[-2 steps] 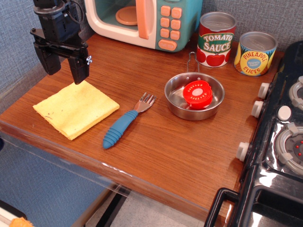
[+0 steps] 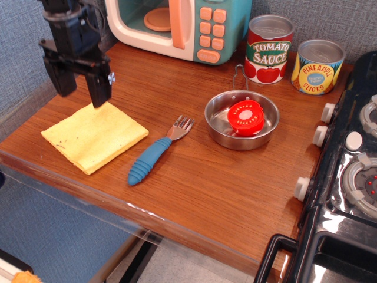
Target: Move spoon to just below microwave
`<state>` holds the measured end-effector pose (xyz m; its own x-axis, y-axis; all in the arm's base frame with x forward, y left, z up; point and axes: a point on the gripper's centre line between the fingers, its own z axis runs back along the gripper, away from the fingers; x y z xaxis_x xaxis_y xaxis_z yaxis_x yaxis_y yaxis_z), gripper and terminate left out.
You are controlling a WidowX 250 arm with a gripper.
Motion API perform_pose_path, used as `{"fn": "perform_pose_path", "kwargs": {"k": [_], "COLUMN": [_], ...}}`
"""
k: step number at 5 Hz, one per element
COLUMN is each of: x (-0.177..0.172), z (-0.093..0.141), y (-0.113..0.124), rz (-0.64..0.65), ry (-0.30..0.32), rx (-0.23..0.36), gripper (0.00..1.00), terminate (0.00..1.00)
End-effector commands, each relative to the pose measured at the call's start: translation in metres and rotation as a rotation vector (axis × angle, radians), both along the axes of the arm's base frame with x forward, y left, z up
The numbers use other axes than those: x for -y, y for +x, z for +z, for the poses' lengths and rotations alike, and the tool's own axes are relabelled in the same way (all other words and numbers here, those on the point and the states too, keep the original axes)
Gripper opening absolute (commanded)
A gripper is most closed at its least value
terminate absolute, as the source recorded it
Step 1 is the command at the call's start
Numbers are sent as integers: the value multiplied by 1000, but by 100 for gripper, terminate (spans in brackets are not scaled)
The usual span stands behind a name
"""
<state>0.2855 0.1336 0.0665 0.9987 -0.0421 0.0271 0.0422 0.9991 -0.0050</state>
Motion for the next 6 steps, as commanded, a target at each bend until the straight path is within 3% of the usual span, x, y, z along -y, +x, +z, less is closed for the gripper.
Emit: {"fn": "perform_pose_path", "kwargs": {"k": [1,3,5,6], "x": [63,115,111,105], "z": [-4,-22,-50,-51], "y": [-7,-12,-4,-5], "rz": [-130,-163,-67,-57], "ry": [-17,-40,20,25], "rx": [-6,-60,-118,-127], "gripper": [100,100,100,100], "terminate": [0,0,0,0]}}
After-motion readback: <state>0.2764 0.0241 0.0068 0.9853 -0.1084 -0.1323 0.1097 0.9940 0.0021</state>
